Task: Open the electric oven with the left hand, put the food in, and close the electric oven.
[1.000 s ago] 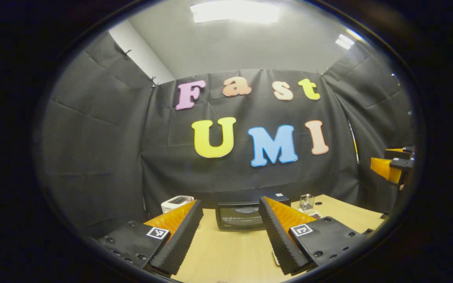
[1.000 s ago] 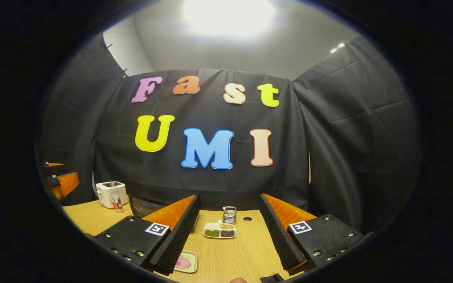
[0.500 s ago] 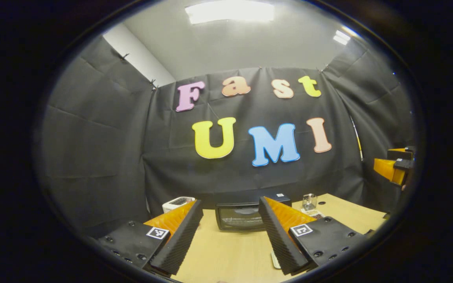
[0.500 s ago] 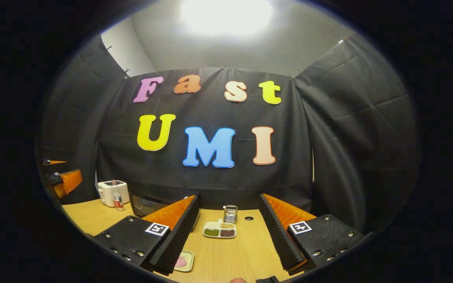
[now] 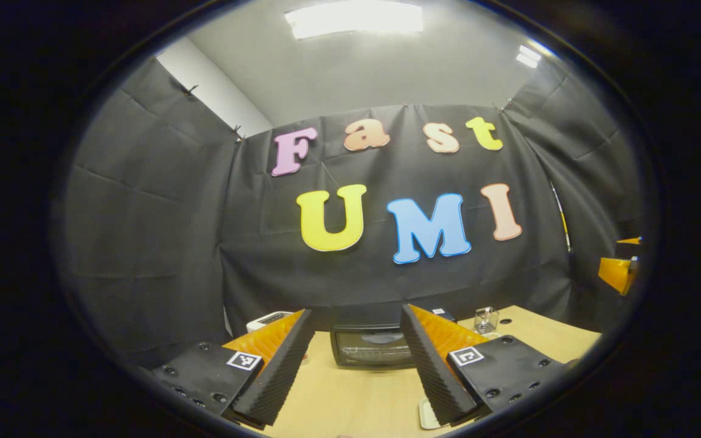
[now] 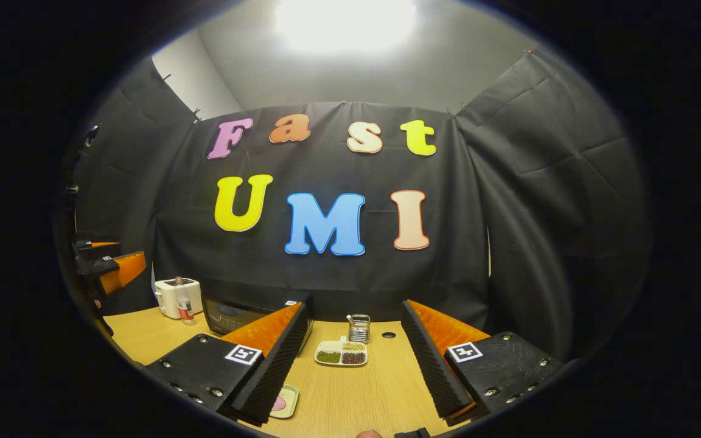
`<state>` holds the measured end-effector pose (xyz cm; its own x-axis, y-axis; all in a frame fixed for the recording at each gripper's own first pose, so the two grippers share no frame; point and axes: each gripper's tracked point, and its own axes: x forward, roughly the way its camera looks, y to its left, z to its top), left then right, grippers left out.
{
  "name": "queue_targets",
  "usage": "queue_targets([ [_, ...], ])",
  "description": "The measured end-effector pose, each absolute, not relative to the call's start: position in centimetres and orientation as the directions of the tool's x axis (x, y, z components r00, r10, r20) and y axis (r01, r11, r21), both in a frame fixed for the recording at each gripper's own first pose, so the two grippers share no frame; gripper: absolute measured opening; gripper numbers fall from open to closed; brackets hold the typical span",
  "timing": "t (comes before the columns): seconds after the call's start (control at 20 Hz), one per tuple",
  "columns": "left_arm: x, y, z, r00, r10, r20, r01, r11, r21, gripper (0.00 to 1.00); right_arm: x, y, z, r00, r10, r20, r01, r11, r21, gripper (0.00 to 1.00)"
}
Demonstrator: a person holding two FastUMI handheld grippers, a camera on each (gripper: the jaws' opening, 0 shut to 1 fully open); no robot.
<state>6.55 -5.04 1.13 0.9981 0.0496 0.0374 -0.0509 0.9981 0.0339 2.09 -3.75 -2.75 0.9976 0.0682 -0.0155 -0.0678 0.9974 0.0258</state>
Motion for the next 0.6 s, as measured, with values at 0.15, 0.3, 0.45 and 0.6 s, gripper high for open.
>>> queue_targets([
  [0.15,10.0,-5.0,0.5,0.999,0.027,0.038,-0.028,0.999,0.020,1.00,2.9,-3.8,-2.6,0.999,0.031,-0.017,-0.030,0.999,0.027,0.96],
  [0.3,13.5,-4.6,-0.2,0.999,0.005,0.036,-0.006,1.000,0.017,1.00,3.6,-3.0,-2.1,1.000,0.008,-0.008,-0.008,1.000,0.018,0.96],
  [0.45,17.2,-4.7,-1.5,0.999,-0.027,0.024,0.027,1.000,0.009,1.00,4.7,-2.4,-2.1,1.000,-0.025,-0.011,0.025,1.000,0.006,0.95],
  [0.6,20.7,-5.2,-3.2,0.998,-0.061,0.002,0.061,0.998,-0.001,1.00,5.5,-1.9,-2.4,0.998,-0.064,-0.015,0.064,0.998,0.000,0.95],
])
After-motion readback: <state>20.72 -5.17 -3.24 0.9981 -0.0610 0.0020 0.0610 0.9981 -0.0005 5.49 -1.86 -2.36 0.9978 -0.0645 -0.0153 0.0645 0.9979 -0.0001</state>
